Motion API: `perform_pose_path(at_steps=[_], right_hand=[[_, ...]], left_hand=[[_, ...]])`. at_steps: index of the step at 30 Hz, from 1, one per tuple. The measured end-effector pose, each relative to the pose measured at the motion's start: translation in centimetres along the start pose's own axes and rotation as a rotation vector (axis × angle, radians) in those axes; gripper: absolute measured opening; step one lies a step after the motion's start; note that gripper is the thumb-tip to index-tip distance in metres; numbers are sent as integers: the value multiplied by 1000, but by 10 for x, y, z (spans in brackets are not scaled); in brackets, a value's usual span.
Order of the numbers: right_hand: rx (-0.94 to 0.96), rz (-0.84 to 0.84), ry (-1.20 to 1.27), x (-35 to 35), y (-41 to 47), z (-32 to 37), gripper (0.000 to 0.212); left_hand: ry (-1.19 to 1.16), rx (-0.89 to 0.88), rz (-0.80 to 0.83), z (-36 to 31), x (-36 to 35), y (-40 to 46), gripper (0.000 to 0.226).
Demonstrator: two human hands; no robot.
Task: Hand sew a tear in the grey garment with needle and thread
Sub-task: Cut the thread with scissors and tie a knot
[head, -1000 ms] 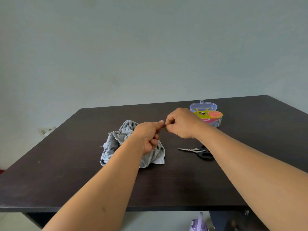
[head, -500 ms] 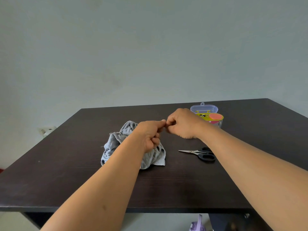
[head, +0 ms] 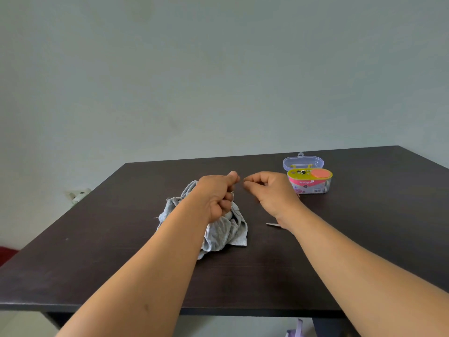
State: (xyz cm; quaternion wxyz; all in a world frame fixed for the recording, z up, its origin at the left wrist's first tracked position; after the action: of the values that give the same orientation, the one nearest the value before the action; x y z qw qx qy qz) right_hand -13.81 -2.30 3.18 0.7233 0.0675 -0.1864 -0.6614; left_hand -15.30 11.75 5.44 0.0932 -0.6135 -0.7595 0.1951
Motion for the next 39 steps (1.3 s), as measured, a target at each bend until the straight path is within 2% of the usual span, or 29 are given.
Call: perform_pose_path(at_steps=[4, 10, 13, 17, 23, 27, 31, 35, 39], right_hand=[[-14, -27, 138, -6, -5, -2, 9], [-36, -61, 333, -13, -3, 4, 8], [-51, -48, 298, -13, -3, 3, 6], [-81, 12, 131, -15, -8, -4, 9], [-39, 67, 71, -20, -15, -6, 12], [-3, 62, 57, -26, -14, -4, 12], [18, 51, 41, -31, -10, -2, 14], [11, 64, 94, -37, -10, 1, 20], [-2, 17, 175, -42, -11, 5, 15]], left_hand=[[-24, 9, 4, 0, 2, 1, 17], [101, -49, -35, 4, 1, -4, 18], [163, -87, -44, 5, 3, -9, 17], [325, -177, -100, 10, 10, -11, 15], [754, -378, -163, 13, 21, -13, 18], [826, -410, -182, 12, 25, -15, 17], [726, -375, -182, 10, 30, -16, 14], [507, -290, -141, 8, 36, -16, 13], [242, -195, -107, 5, 42, -17, 13]])
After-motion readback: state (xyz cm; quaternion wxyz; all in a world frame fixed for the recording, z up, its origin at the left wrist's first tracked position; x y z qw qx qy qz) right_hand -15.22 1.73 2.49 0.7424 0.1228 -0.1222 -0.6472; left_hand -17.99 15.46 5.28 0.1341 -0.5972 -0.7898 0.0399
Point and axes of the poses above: each hand's wrist, its own y-axis towards the middle knuckle, its own x-axis out of the back of the hand, z = x × y, the point moved 1 cm from there along y, towards the middle knuckle, and after that the axes turned 6 degrees about x, right-handed, at the moved point
